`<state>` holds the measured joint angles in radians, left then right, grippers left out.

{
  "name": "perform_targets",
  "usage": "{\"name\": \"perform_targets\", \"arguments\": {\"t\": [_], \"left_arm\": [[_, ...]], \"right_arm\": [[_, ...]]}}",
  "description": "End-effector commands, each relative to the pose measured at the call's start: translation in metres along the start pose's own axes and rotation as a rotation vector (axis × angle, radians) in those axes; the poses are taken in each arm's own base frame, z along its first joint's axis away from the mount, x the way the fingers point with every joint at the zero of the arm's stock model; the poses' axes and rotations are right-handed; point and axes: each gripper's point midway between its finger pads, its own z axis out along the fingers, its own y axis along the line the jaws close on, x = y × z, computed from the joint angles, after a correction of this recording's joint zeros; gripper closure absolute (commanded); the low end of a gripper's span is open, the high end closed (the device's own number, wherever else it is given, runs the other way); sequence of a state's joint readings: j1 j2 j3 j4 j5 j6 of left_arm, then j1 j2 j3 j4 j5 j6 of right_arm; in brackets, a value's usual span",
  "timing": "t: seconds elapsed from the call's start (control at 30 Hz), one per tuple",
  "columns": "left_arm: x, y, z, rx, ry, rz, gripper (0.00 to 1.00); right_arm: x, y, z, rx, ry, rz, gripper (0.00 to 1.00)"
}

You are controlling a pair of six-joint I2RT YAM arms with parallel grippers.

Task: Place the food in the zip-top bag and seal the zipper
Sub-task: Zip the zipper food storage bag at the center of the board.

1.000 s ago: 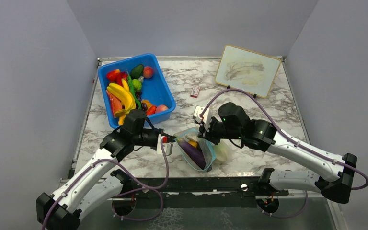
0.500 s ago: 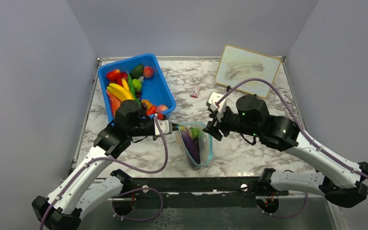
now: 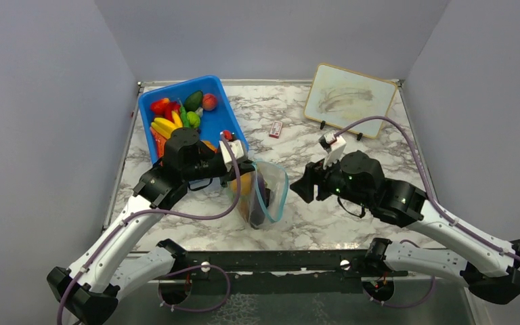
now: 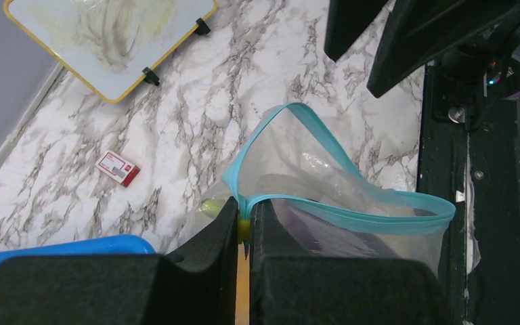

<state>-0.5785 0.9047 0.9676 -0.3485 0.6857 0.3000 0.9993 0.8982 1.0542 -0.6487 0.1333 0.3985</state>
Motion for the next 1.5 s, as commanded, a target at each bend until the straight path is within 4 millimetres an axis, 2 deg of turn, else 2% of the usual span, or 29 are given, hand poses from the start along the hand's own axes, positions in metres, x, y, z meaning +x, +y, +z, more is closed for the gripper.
{"name": "perform_targets", "arguments": {"t": [0.0, 0.2, 0.4, 0.7, 0.8, 0.9, 0.97, 1.0, 1.13, 1.3, 1.47], "left_arm": [[-0.020, 0.013, -0.004, -0.077, -0.039, 0.008, 1.00], [-0.019, 0.017, -0.006, -0.115, -0.047, 0.016, 1.00], [-0.017, 0.018, -0.006, -0.120, -0.048, 0.003, 1.00], [-0.016, 0.017, -0.002, -0.111, -0.068, 0.010, 1.00], [-0.015, 0.019, -0.002, -0.124, -0.066, 0.009, 1.00], [-0.013, 0.020, -0.003, -0.131, -0.061, 0.015, 1.00], [-0.012, 0.020, -0.004, -0.132, -0.059, 0.031, 1.00], [-0.010, 0.019, -0.004, -0.129, -0.055, 0.051, 1.00], [-0.005, 0.020, -0.010, -0.136, -0.021, 0.138, 1.00], [-0.003, 0.024, -0.020, -0.146, 0.052, 0.213, 1.00], [-0.007, 0.025, -0.025, -0.140, 0.100, 0.222, 1.00]], "right_arm": [[0.000, -0.003, 0.007, 0.043, -0.123, 0.443, 0.43], [0.021, -0.002, 0.013, -0.028, -0.181, 0.742, 0.45], [0.041, 0.027, 0.020, -0.272, -0.182, 0.690, 0.45], [0.090, 0.024, 0.041, -0.310, -0.116, 0.760, 0.49], [0.094, 0.026, 0.042, -0.328, -0.110, 0.768, 0.58], [0.092, 0.024, 0.041, -0.325, -0.129, 0.775, 0.74], [0.088, 0.020, 0.039, -0.309, -0.154, 0.771, 0.93], [0.084, 0.015, 0.036, -0.289, -0.178, 0.764, 0.98], [0.073, -0.010, 0.025, -0.119, -0.209, 0.662, 0.99], [0.055, -0.050, -0.014, 0.155, -0.204, 0.572, 0.99], [0.023, -0.061, -0.050, 0.213, -0.270, 0.496, 0.99]]}}
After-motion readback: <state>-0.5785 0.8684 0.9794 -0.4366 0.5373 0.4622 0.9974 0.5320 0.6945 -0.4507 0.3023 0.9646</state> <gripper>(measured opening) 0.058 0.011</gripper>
